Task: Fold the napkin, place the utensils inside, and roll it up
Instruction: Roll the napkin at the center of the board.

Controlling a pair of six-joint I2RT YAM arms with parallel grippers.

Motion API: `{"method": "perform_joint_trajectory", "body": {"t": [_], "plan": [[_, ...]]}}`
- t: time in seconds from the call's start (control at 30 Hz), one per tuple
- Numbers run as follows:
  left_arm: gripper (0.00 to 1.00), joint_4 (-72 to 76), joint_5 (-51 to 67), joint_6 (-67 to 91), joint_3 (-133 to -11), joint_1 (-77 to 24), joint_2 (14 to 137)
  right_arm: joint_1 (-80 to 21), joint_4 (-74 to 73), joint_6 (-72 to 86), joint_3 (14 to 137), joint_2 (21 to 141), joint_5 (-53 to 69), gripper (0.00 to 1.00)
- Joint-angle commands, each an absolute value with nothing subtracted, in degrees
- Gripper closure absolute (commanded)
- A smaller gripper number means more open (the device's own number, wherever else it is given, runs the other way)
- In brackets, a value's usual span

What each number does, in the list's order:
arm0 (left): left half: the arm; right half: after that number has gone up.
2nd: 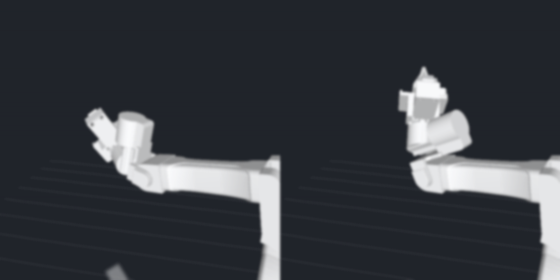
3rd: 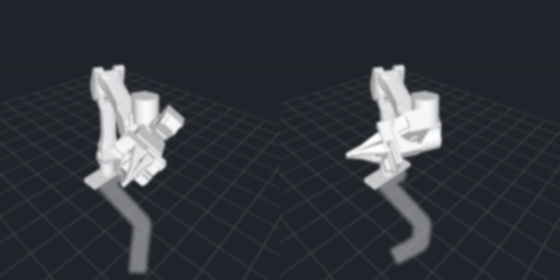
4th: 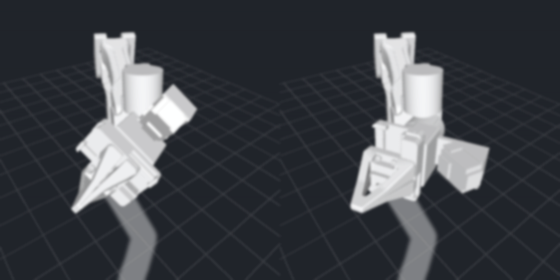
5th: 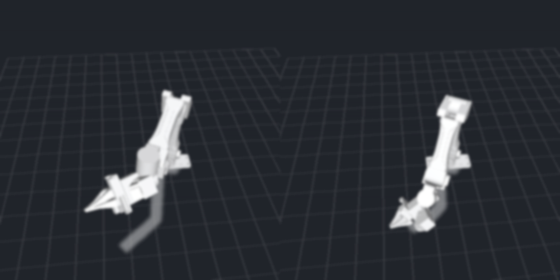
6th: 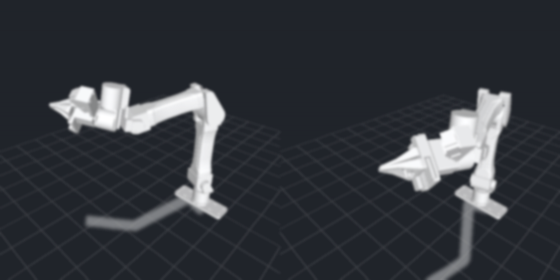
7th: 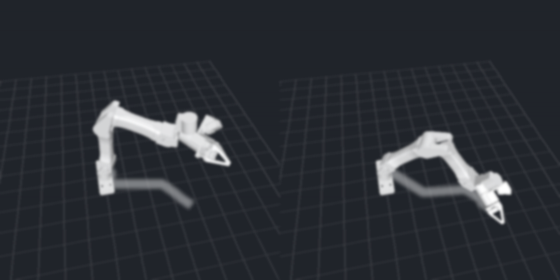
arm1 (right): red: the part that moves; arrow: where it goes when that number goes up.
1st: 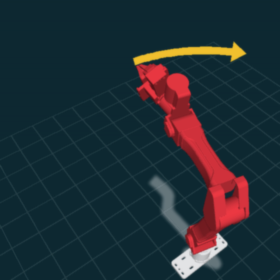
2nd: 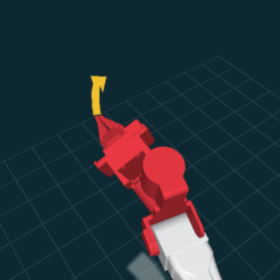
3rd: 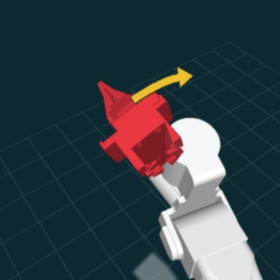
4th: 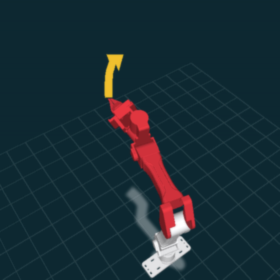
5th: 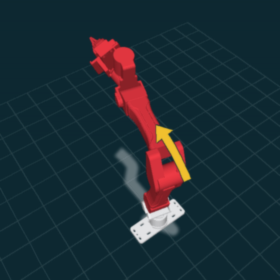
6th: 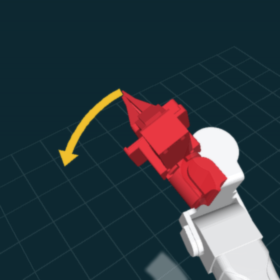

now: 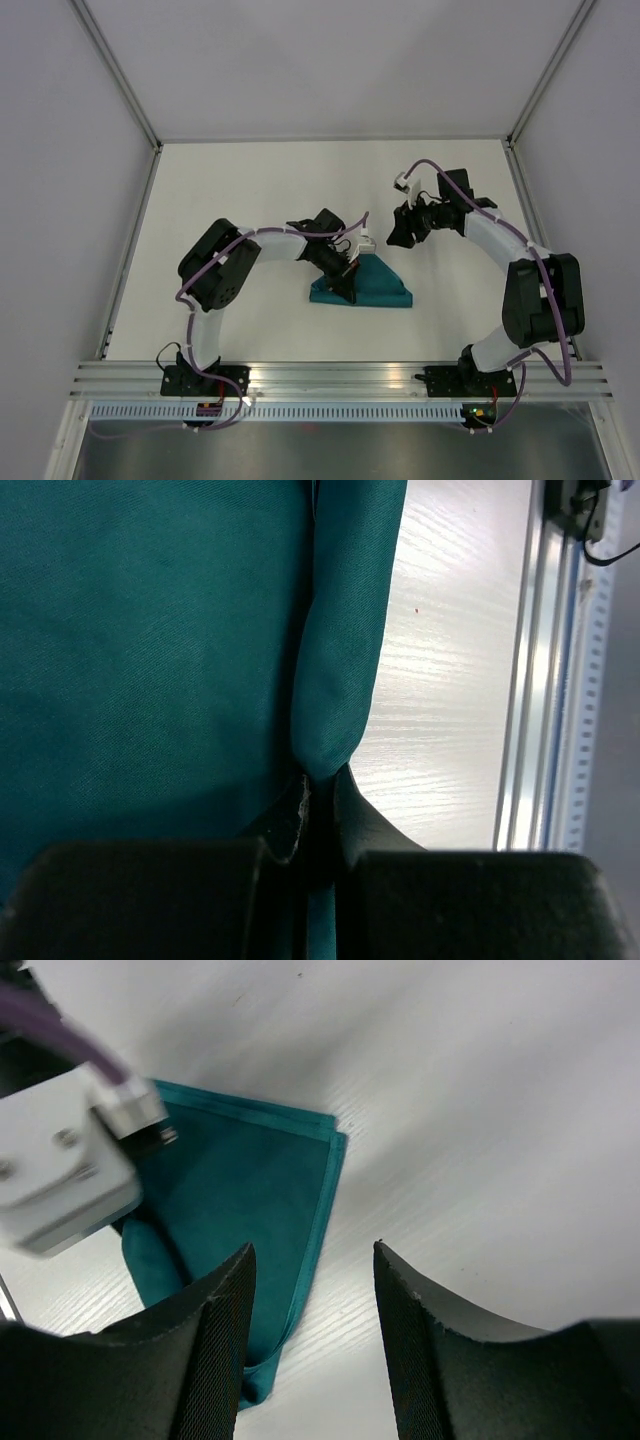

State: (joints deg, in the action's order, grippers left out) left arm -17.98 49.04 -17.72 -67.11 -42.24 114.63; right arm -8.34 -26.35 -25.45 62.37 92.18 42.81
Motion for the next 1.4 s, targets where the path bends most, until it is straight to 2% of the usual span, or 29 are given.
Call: {"method": "perform_joint_trajectory", "body": {"t": [0.0,0.2,0.37,0.77,1.13,1.37], "plan": [[0.98,-26.36,47.46,-16.08,-69.60,-40.78,121.37,-8.35,-21.53,-27.15,58.72,85.70,44.47,0.43],[0.98,-31.37,47.99,-13.36,-76.11,-39.11,127.52,-10.63,-24.17,-33.92,54.76,78.41,42.29,0.43],[0.98,-33.66,47.99,-12.04,-80.15,-37.97,130.77,-23.78,-21.11,-37.61,47.39,71.64,29.91,0.39],[0.98,-37.26,49.39,-10.46,-83.93,-36.21,135.09,-44.63,-17.15,-41.75,43.33,79.79,13.02,0.38],[0.97,-38.50,50.54,-10.63,-85.08,-34.81,136.58,-47.99,-14.07,-41.84,41.93,84.02,7.30,0.38],[0.97,-38.93,50.98,-10.72,-85.69,-34.89,137.02,-48.43,-14.50,-42.28,41.75,84.99,8.35,0.38]]}}
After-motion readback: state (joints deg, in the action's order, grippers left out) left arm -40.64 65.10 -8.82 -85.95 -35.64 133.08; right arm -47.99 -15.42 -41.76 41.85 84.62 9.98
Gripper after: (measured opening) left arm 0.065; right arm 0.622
